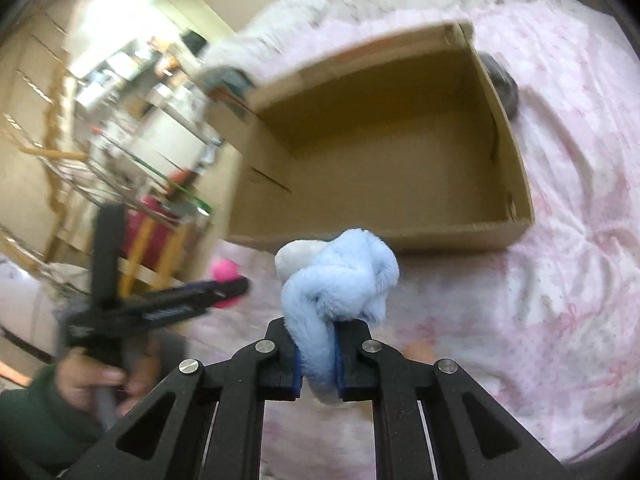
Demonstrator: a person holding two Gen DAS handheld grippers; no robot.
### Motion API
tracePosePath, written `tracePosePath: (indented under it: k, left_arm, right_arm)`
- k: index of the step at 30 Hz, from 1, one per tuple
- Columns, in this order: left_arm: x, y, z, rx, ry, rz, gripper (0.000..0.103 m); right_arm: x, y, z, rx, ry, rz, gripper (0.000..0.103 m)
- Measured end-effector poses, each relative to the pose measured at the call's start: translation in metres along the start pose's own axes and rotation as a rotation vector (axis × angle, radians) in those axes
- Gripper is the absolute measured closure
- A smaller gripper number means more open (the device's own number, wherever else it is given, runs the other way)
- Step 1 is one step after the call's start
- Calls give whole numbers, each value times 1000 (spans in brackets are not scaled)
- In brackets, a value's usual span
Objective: Organize soft objects
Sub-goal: 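Grasp the pink rubber duck with the left tool while the right tool grasps the blue scrunchie, then carry the pink duck and blue scrunchie into the box and open both tools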
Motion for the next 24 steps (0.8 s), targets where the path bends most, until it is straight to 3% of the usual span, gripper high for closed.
tracePosePath:
  k: [3, 10, 19, 24]
  left_arm:
    - [6, -20, 1, 58, 21, 4, 60]
    - [39, -50, 43, 152, 130, 18, 60]
    - [59, -37, 96, 202, 195, 47, 60]
    - [66, -9, 109, 180, 215, 61, 60]
  right_arm:
    - [-8, -23, 14, 62, -15, 10, 90]
    - [-12, -54, 49, 162, -5, -8, 90]
    - [15, -36, 94, 186, -27, -96, 90]
    - [36, -1, 85, 140, 16, -114, 90]
Point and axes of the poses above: each gripper's, at about its wrist camera, not at the fingertips, and y roughly the way its jaws point, x to its right, z to its top, the point moved 5 cm from there along y, roughly the way its jaws point, and after that the axes turned 6 degrees about -y, right-handed, at the moved point
